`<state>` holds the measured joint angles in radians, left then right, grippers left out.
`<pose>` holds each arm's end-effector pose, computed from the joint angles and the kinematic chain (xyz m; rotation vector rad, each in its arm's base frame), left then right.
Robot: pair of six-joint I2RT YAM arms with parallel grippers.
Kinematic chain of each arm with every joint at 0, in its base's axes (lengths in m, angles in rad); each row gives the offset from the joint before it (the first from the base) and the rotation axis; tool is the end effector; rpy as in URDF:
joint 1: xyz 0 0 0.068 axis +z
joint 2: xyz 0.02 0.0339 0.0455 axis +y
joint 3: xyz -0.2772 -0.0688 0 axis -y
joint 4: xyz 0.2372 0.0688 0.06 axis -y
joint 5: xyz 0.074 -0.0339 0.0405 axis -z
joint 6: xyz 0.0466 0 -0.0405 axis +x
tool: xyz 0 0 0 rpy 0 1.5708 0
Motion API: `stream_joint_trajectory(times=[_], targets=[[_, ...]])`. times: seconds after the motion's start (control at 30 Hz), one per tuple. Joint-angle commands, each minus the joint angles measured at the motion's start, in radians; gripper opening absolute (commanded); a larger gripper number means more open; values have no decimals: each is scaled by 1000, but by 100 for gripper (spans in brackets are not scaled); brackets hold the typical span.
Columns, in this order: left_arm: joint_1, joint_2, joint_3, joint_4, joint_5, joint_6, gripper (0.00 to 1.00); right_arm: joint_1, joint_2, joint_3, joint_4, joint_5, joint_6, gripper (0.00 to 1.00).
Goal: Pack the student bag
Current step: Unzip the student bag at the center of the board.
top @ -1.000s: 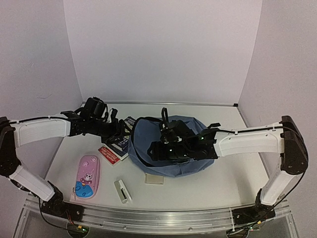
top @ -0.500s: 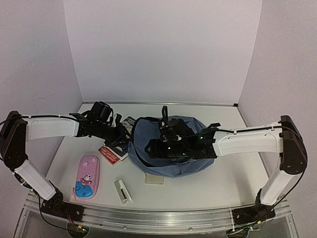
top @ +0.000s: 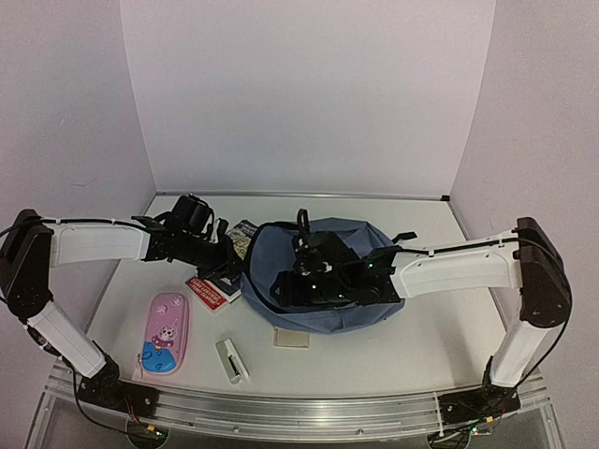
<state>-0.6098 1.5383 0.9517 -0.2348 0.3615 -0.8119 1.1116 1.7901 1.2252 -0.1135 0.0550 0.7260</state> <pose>0.2544 -0.1978 0.2231 -0.0767 2.6158 -1.0313 0.1825 0.3634 0.2321 -0.4317 2.3774 0.8784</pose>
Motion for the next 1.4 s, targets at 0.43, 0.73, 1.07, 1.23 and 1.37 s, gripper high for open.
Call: stream_joint_trajectory(times=[0.43,0.73,1.07,1.23,1.37], targets=[[-4,-49,-61,49,-5,-11,0,36,196,174,34,40,-117,72],[-5,-40,-75,51,-7,-15,0,42,286,232,32,105,-139,78],[-4,-36,-90,27,-67,-11,0,41,130,217,45,150,-104,85],[-4,-30,-111,57,-61,-21,0,33,146,244,34,194,-63,84],[-4,-30,-119,69,-54,-28,0,30,209,301,26,196,-36,80]])
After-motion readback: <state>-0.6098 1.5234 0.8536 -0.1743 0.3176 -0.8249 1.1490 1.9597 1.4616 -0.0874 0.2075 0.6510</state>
